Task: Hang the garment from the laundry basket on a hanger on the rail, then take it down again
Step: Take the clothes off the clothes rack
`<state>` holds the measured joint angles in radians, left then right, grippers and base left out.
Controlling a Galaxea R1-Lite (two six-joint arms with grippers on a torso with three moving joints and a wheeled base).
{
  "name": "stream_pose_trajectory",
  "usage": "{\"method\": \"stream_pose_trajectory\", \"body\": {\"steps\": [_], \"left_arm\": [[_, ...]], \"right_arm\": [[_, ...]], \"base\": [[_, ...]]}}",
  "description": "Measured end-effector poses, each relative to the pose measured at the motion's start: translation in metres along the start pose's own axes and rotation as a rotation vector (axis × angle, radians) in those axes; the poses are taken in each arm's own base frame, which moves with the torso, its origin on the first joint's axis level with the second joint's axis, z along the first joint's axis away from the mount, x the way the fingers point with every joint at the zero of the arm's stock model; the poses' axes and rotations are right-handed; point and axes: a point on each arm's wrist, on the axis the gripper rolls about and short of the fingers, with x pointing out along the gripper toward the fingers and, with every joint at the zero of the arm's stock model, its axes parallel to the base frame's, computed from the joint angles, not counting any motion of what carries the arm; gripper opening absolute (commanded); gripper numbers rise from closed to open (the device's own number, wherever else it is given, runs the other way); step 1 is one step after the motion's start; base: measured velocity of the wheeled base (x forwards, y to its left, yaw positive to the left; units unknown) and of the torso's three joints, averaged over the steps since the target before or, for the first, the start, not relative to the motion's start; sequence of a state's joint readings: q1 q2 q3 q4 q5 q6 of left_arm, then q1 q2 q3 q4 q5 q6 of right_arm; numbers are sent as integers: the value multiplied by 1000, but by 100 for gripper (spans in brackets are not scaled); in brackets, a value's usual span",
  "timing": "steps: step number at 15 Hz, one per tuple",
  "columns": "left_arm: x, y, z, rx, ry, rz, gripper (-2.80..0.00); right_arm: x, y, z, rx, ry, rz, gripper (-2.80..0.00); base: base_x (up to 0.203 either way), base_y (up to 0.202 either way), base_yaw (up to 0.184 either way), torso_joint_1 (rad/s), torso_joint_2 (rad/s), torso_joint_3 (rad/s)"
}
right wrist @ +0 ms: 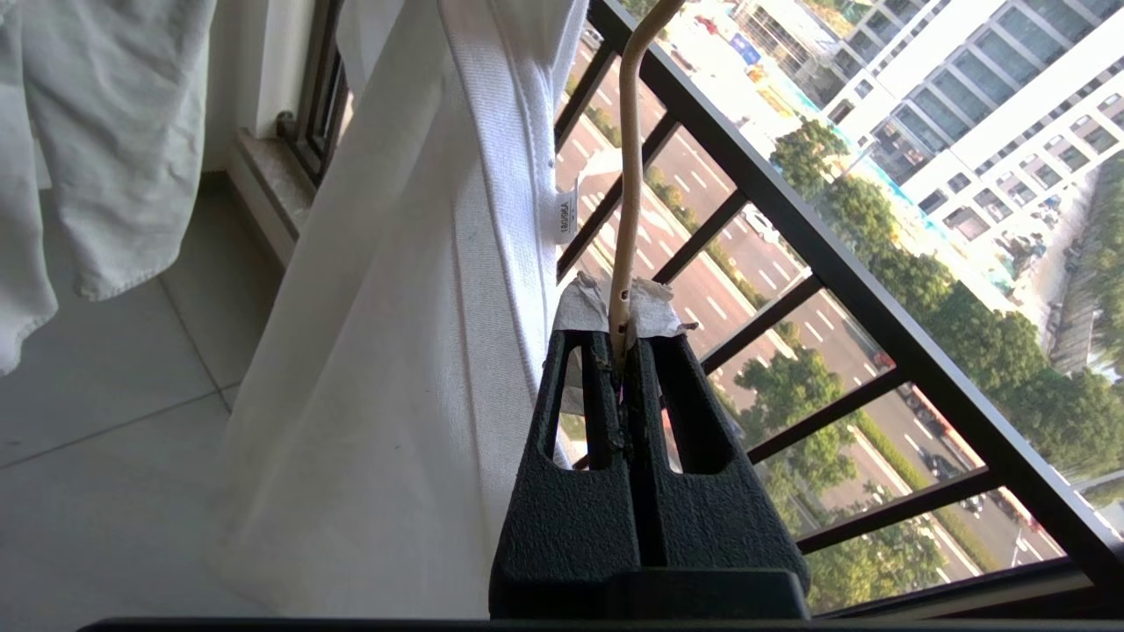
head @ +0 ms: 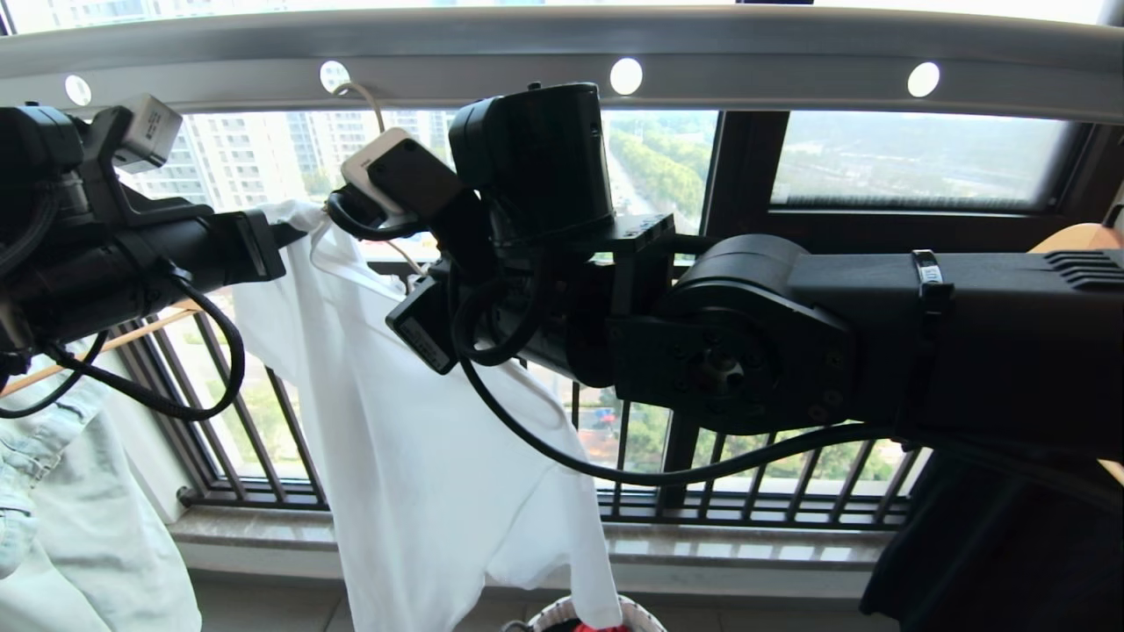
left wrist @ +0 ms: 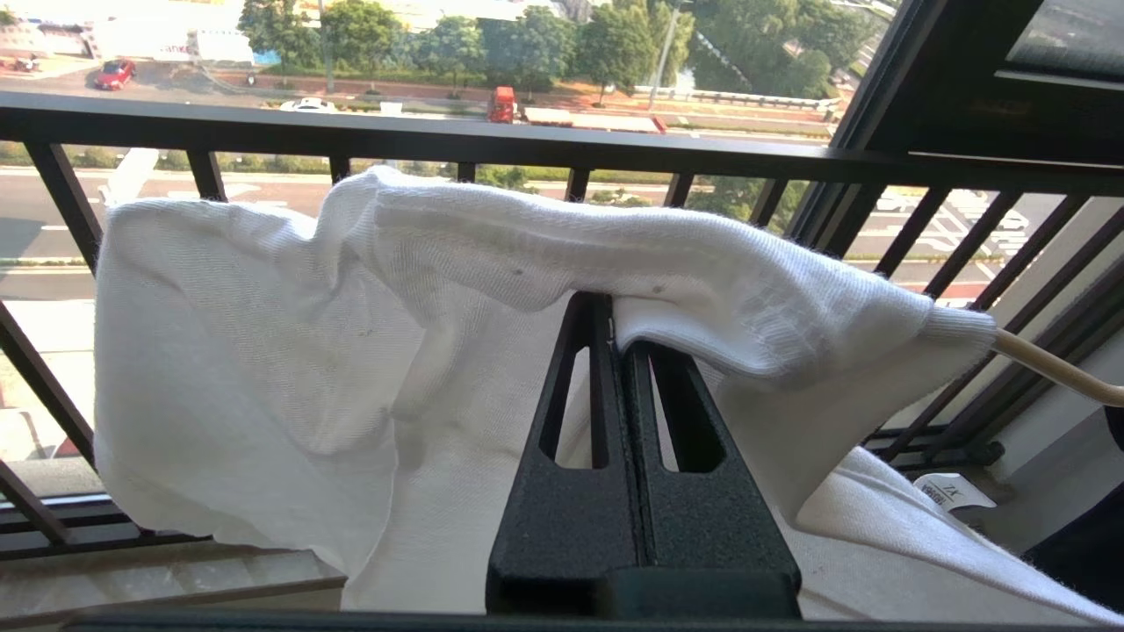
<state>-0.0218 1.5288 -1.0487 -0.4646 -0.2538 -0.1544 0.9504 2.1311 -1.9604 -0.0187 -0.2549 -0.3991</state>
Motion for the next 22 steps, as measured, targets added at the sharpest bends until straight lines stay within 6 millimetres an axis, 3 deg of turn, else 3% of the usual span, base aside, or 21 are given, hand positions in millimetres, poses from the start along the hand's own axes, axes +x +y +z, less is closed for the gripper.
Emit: {"method": "stream_pose_trajectory", "body": {"steps": [12,13,18,21,22], "left_arm": [[-13,12,-7,-69,20,75,-280],[-13,12,-7,-67,20,74,0],[-19,9,-3,-63,6,63,0],[-34,3,-6,-65,25,52,0],[-41,0,-7,-68,40,51,-216]], "right_arm": [[1,-2,-1,0,2,-5,-280],[1,-2,-1,-1,3,-5,-280],[1,-2,-1,0,1,-6,-280],[1,-3,-1,0,1,-7,-280],[1,-3,-1,0,1,-7,-280]], "base": [[0,0,0,0,0,0],[0,0,0,0,0,0],[0,0,0,0,0,0],[0,0,0,0,0,0],[0,0,0,0,0,0]]}}
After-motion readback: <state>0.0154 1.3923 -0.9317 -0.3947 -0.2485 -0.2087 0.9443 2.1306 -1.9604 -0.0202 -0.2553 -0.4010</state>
